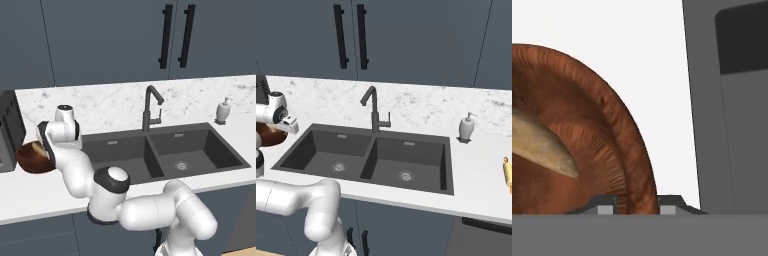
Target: Pick the sweet potato from the sink and place it in the bowl. Then pick the bowl and place it in the microwave. Then close the microwave door and press the start button.
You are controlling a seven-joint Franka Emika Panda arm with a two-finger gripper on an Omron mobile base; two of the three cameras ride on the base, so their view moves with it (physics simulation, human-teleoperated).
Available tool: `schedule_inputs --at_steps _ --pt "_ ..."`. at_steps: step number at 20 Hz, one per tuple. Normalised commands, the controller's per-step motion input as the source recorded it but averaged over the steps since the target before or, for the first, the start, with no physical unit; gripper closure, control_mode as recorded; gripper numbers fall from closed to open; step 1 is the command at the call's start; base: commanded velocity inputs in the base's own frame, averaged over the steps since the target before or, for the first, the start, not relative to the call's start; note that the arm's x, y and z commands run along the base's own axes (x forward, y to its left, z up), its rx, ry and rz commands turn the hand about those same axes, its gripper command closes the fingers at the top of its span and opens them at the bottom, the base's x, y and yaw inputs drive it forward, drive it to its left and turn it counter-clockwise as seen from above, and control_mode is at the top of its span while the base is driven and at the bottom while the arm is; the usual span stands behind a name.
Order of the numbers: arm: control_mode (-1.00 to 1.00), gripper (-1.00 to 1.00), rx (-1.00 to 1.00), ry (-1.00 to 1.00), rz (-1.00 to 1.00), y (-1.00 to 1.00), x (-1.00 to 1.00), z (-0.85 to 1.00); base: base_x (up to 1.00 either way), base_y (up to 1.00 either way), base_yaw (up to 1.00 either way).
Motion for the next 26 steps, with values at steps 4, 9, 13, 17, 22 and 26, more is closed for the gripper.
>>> schedule_inputs --at_steps 4,9,13,17,22,26 --pt "-1.00 1.00 0.00 -0.15 0.00 0.00 -0.64 -0.01 0.00 0.00 0.00" --pt "-1.00 1.00 0.00 -0.15 -0.07 -0.09 -0.58 0.02 0.00 0.00 0.00" --pt "-1.00 1.00 0.05 -0.21 -0.16 -0.43 -0.75 0.38 0.00 0.00 0.00" --pt "-1.00 1.00 0.08 -0.16 -0.22 -0.52 -0.85 0.68 0.00 0.00 0.00" --pt "-1.00 1.00 0.02 -0.11 -0.27 -0.52 -0.71 0.67 0.00 0.00 0.00" --pt "-1.00 1.00 0.01 0.00 -0.30 -0.81 -0.57 0.54 0.00 0.00 0.00"
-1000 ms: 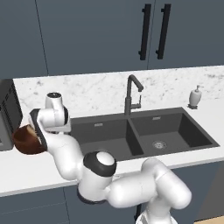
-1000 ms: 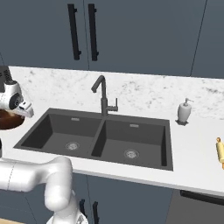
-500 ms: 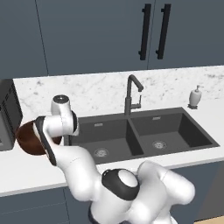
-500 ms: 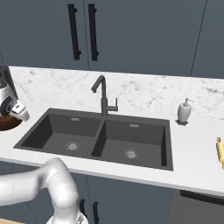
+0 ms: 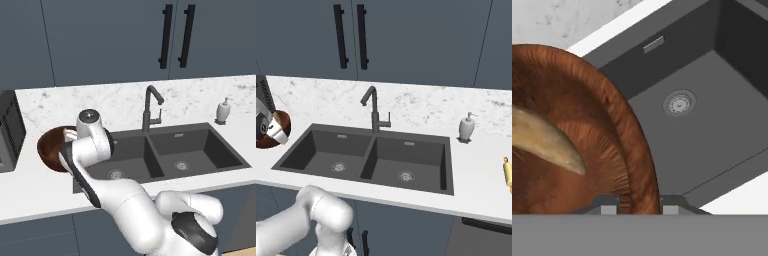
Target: Pick the sweet potato from the sink and place it in the bowl. Then pick the bowl and place it in the microwave. Then close the microwave door and press the start button.
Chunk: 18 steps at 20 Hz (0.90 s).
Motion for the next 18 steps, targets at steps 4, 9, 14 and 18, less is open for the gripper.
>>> schedule_inputs --at_steps 4,9,14,18 --pt "-1.00 1.00 0.01 0.00 -0.28 -0.94 -0.68 0.41 0.00 0.00 0.00" --pt "-1.00 1.00 0.07 0.01 -0.25 -0.95 -0.71 0.67 0.00 0.00 0.00" --pt "-1.00 1.00 0.14 0.09 -0.23 -1.00 -0.67 0.87 0.00 0.00 0.00" --pt "-1.00 1.00 0.14 0.11 -0.24 -1.00 -0.63 0.69 0.00 0.00 0.00"
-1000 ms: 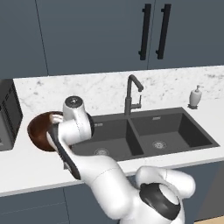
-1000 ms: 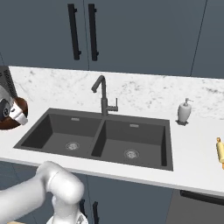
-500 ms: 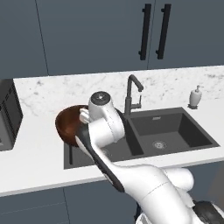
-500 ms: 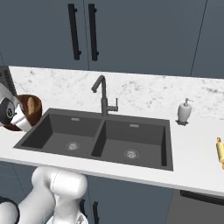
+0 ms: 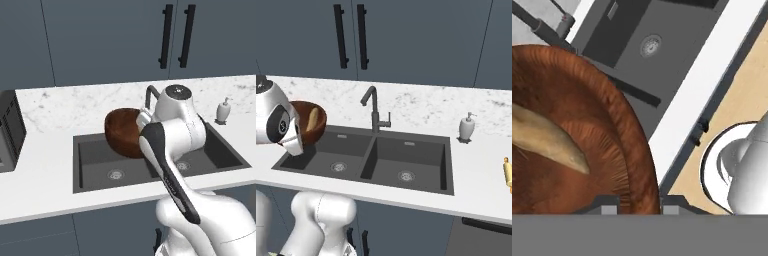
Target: Pick the sweet potato from the sink and place it in the bowl. Then pick the bowl and place it in the microwave. Then close the microwave door and press the start button.
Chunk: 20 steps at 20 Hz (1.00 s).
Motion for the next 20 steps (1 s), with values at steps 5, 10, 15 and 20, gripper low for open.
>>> schedule_inputs --at_steps 5,10,15,20 --pt "-1.00 1.00 0.07 0.02 -0.31 -0.90 -0.51 0.21 0.00 0.00 0.00" --pt "-1.00 1.00 0.02 0.00 -0.31 -0.69 -0.30 0.13 0.00 0.00 0.00" --pt "-1.00 1.00 -0.02 -0.01 -0.21 -0.43 -0.08 0.11 0.00 0.00 0.00" --pt "-1.00 1.00 0.00 -0.05 -0.01 -0.05 -0.08 0.00 0.00 0.00 0.00"
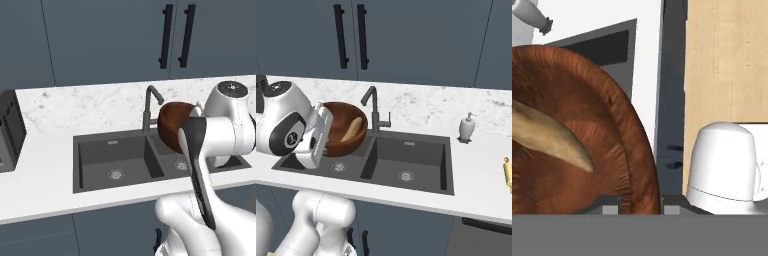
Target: Pick the sweet potato from the sink and place it in the bowl. Then pick the bowl and place it in the microwave. Then close the microwave door and press the start button.
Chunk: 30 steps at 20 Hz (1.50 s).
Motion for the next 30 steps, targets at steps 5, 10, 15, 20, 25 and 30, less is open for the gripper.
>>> schedule_inputs --at_steps 5,10,15,20,25,30 --pt "1.00 1.00 0.00 -0.10 0.00 -0.04 -0.34 0.01 -0.33 -0.01 0.00" --pt "1.00 1.00 0.00 0.00 0.00 0.00 0.00 0.00 -0.76 0.00 0.00" --pt "1.00 1.00 0.00 0.00 0.00 0.00 0.00 0.00 -0.50 -0.15 0.00" --pt "1.00 1.00 0.00 0.00 0.00 0.00 0.00 0.00 -0.11 -0.36 -0.48" --pt "1.00 1.00 0.00 0.00 0.00 0.00 0.00 0.00 0.00 -0.28 -0.88" --pt "1.00 1.00 0.00 0.00 0.00 0.00 0.00 0.00 0.00 -0.02 -0.97"
